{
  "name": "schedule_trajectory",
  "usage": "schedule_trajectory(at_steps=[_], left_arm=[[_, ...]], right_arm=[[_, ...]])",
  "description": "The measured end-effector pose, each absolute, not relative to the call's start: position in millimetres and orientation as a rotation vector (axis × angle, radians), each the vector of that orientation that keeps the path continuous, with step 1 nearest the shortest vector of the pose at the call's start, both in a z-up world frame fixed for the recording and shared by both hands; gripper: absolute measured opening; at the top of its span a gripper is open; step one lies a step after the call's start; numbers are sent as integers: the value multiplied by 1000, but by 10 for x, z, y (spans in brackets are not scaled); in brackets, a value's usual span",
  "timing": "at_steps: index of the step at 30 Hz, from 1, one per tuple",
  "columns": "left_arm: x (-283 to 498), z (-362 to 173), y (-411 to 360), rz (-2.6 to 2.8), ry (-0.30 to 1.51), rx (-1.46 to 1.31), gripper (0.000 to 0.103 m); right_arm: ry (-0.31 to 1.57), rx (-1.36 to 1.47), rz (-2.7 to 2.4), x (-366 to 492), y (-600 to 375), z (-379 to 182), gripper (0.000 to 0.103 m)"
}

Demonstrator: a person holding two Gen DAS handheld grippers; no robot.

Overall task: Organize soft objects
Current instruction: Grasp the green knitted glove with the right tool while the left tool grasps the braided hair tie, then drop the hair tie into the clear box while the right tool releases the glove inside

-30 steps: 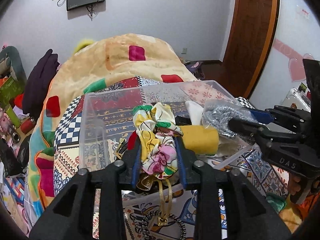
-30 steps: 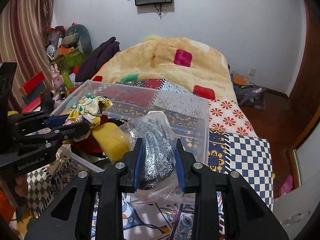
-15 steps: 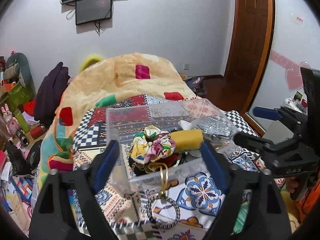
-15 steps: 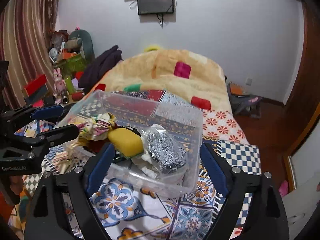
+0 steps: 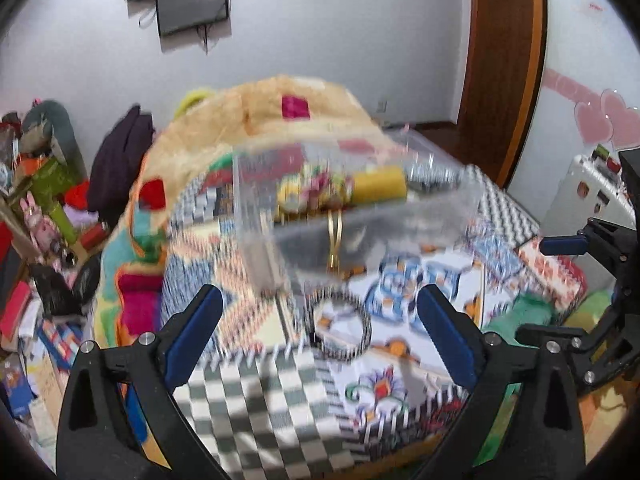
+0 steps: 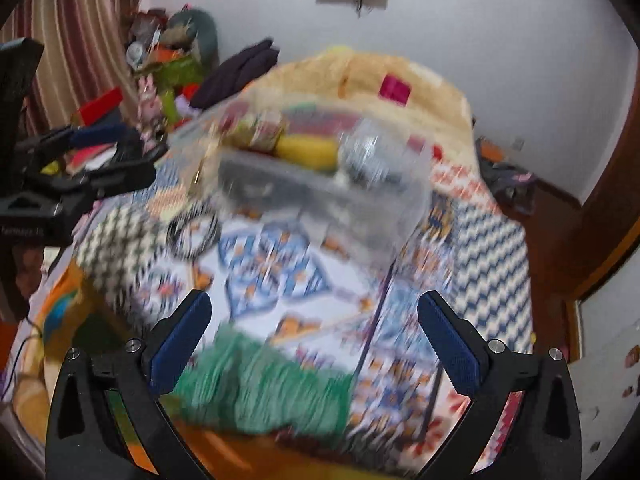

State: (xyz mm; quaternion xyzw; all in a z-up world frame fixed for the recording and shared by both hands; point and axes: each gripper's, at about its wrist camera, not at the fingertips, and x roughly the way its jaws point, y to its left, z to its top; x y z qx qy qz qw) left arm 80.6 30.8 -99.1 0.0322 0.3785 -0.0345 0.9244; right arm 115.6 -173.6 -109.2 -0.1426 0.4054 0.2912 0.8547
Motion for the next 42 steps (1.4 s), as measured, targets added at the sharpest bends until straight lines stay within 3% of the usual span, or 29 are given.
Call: schedule_trajectory(at_steps=[5,12,14,15,16,19,22,27,32,42], left_arm=[[850,-1365,358,-57,906,47,99],[957,-1517,280,-66,930,56,99],[1006,-1537,248,-66,928,64,99],[1031,-1548,232,-66,927,64,99],[1054,-1557,220,-66,927,65,97],[1133,-1609,185,-75,944,71,83],[1194,-1638,158,-62,934,85,78],[1206,-1607,143,-74,908,89,39],[1149,-1548,156,-92,891,81,16],[853,-1026,168,-88,727,92,13]], right_arm=[[928,-378,645,1051,-1667,-1374,98],[965,-356,692,1129,-1616,-1535,60],[954,-347,694,1186,-1616,-1536,47],[951,-339,690,1198,-1610,-1528,35],[946,-332,679,1214,-1613,-1522,28],[918,-294,636,1311,-1641,-1478,19],[889,-247,612,1385,-1691,-1419,17],[837,-190,601,1457,-1751,-1250,17],[793,-137,608,1496,-1795,-1062,17],[679,-85,600,1552,-1776,-678,17]])
